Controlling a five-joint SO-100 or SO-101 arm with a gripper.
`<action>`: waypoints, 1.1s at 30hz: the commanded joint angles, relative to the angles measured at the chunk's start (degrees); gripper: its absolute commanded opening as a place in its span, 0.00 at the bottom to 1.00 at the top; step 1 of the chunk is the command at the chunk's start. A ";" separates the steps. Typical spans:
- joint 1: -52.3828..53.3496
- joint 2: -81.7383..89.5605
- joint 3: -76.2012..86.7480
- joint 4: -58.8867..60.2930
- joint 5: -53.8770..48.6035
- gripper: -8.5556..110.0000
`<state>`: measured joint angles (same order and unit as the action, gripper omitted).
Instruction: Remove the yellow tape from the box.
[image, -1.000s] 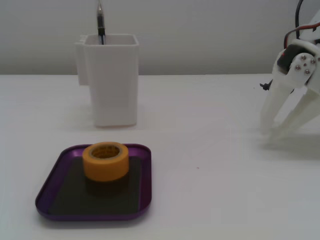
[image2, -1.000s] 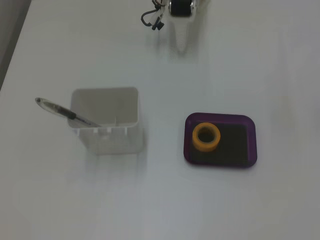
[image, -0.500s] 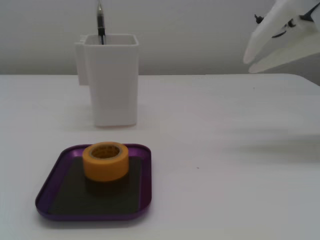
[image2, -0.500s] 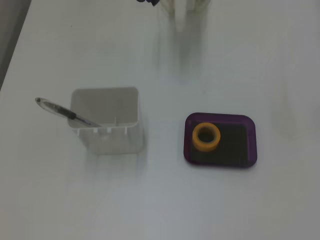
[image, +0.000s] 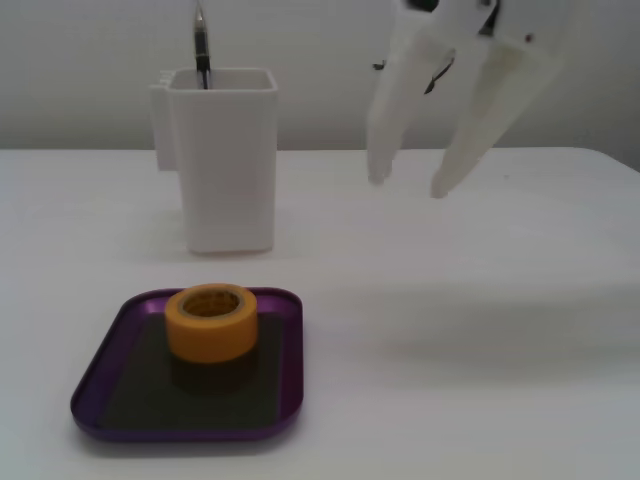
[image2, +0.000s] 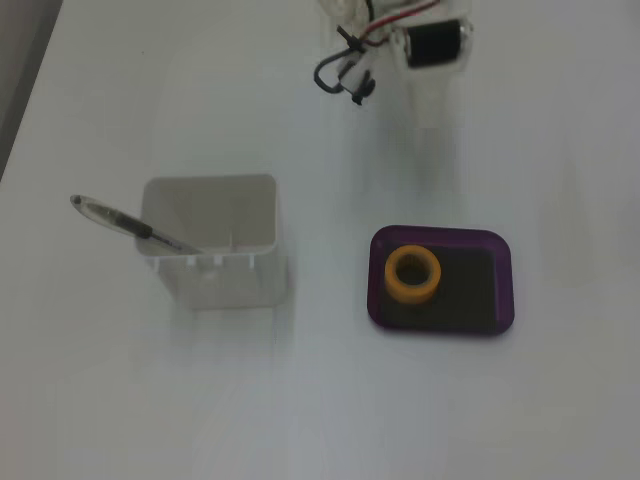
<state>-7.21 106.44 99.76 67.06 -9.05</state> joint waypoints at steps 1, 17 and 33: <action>-0.53 -9.05 -10.72 -0.18 2.81 0.18; 0.09 -37.18 -35.68 -0.18 3.16 0.17; 0.18 -43.51 -39.38 -0.18 2.81 0.17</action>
<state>-6.94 62.84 62.67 67.06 -6.06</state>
